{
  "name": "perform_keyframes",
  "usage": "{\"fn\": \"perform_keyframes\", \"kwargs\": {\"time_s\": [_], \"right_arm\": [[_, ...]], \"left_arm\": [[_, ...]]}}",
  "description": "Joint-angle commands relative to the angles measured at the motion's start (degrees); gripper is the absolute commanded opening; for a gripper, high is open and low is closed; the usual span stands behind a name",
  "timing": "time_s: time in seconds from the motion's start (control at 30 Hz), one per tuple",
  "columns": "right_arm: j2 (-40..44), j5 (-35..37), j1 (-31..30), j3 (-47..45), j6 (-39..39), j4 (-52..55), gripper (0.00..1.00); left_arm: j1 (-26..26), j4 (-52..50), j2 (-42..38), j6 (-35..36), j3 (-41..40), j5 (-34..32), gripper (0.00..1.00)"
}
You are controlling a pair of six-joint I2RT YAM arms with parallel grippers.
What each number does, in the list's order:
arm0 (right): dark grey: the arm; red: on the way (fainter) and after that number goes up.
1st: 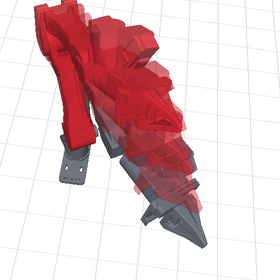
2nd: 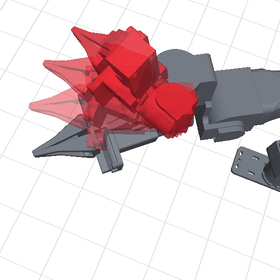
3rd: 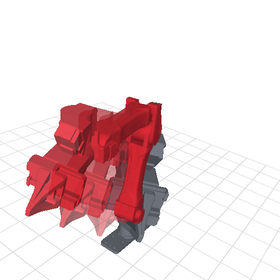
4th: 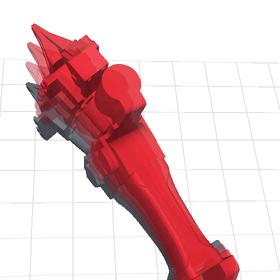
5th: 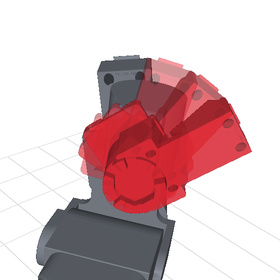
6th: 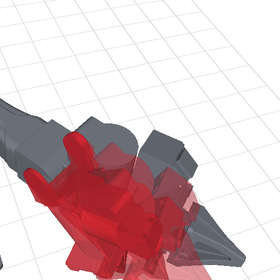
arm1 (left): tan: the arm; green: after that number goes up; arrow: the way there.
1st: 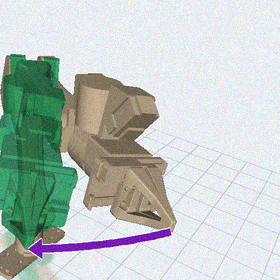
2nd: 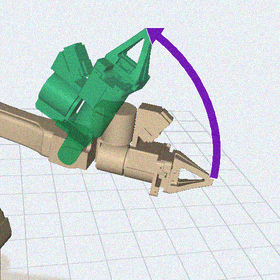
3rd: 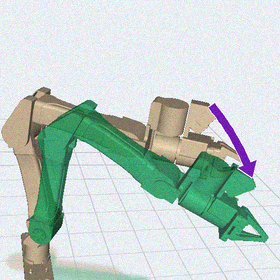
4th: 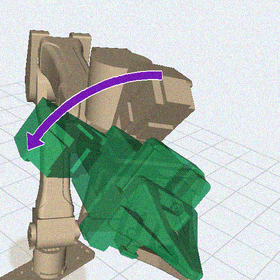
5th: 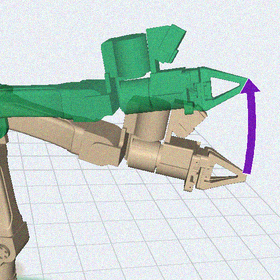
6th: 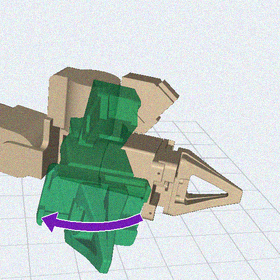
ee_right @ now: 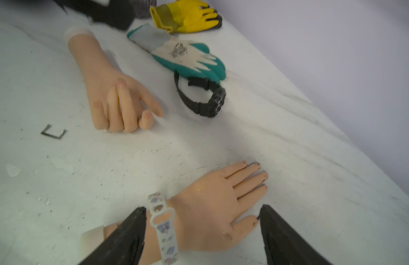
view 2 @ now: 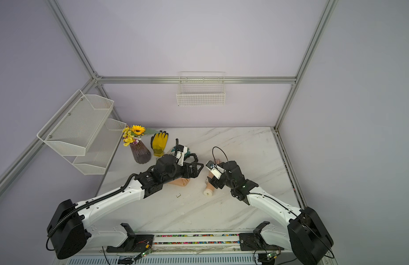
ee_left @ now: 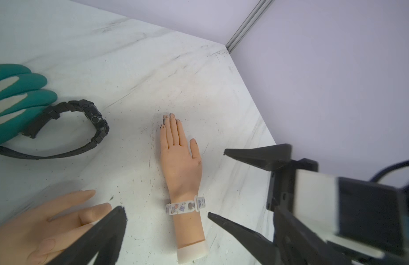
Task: Take off the watch
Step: Take off the watch from the hand.
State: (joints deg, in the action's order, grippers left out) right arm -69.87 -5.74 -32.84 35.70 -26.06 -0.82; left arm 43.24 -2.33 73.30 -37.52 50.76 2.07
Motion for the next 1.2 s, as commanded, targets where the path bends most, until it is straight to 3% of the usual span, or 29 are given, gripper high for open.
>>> {"fn": "perform_keyframes", "kwargs": {"time_s": [0.0,0.17,0.37,0.47,0.6,0.77,0.9,1.17], "right_arm": [[-0.49,-4.93,0.01,1.2,-3.27,1.26,0.81],[-3.73,-5.3,-0.03,1.47,-1.99,-0.82,0.87],[-7.54,-0.24,0.03,2.0,-0.09,-3.13,0.76],[-8.1,1.88,-0.03,1.98,0.71,-2.76,0.69],[-7.68,4.87,-0.03,1.61,3.18,-2.61,0.46],[-6.42,11.48,0.04,1.21,5.41,-2.78,0.26],[-5.0,19.68,-0.03,1.75,6.15,-2.55,0.0],[-5.82,37.47,0.01,6.0,8.73,1.9,0.0]], "left_arm": [[-0.09,3.3,-2.35,3.11,-2.58,-1.46,1.0],[-0.09,3.69,-3.9,3.11,-4.53,-2.54,1.0],[-0.09,2.95,-4.34,3.09,-4.68,-2.66,1.0],[-0.09,2.81,-4.62,3.1,-4.83,-2.92,1.0],[-0.09,2.77,-4.57,2.9,-5.21,-3.36,1.0],[-0.09,3.0,-4.51,2.25,-5.45,-3.39,1.0],[-0.09,3.56,-4.21,2.06,-5.56,-3.12,1.0],[-0.09,4.91,-3.63,1.65,-6.09,-3.74,1.0]]}}
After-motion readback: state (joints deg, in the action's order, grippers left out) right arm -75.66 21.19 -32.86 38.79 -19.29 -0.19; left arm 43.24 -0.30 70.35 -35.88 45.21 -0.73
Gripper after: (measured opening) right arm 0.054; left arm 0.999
